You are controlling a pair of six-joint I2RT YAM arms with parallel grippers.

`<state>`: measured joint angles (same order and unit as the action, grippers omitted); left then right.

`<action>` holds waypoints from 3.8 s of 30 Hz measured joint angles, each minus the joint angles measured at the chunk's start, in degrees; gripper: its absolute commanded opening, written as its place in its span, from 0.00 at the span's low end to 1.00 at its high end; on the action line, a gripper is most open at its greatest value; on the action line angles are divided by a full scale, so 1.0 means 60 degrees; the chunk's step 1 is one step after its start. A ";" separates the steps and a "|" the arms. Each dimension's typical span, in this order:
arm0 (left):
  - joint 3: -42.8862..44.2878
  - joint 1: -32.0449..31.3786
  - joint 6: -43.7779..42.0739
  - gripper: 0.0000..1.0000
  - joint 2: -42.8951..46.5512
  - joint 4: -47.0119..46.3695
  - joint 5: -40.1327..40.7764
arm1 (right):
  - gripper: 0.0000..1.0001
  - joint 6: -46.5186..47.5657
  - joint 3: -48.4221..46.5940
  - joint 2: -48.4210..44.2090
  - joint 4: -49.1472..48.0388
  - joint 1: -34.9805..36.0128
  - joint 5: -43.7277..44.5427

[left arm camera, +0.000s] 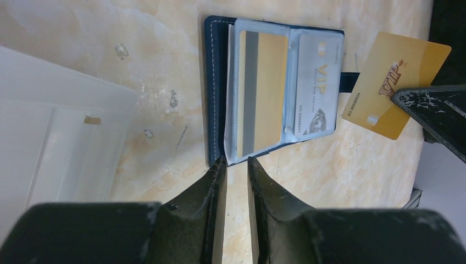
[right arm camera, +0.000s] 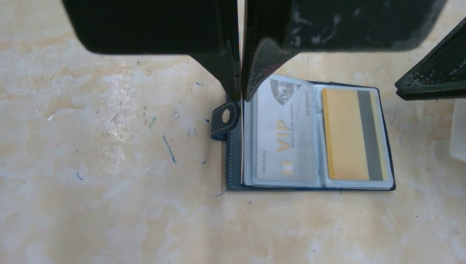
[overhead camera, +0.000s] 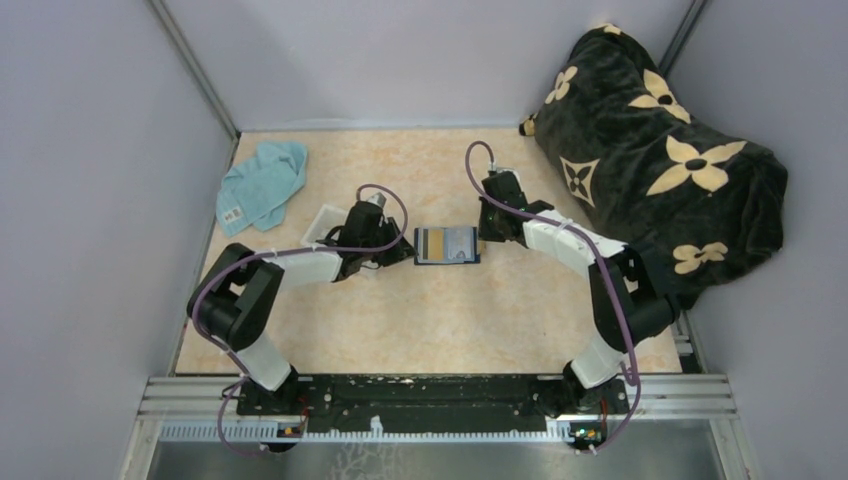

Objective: Put the credit cards into the card holder
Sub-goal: Turn over the card slot in the card holder.

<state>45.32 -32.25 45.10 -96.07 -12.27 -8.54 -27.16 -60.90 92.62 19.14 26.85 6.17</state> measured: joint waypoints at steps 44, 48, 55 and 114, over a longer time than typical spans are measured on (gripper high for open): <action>0.0474 -0.0255 -0.0244 0.26 -0.0685 0.0481 0.0488 | 0.00 -0.0087 0.0055 0.0291 -0.0597 -0.0342 -0.1075; 0.0499 -0.0295 -0.0244 0.26 -0.0739 0.0481 0.0506 | 0.00 -0.0127 0.0153 0.0295 -0.0652 -0.0372 -0.1166; 0.0517 -0.0335 -0.0244 0.26 -0.0758 0.0481 0.0532 | 0.00 -0.0273 0.0244 0.0586 -0.0943 -0.0452 -0.1468; 0.0623 -0.0357 -0.0244 0.23 -0.0885 0.0477 0.0576 | 0.00 -0.1446 0.0554 0.0375 -0.2590 -0.0047 -0.3333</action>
<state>49.06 -34.39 43.64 -101.38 -9.41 -5.08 -35.83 -57.58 94.87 3.60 26.57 -13.82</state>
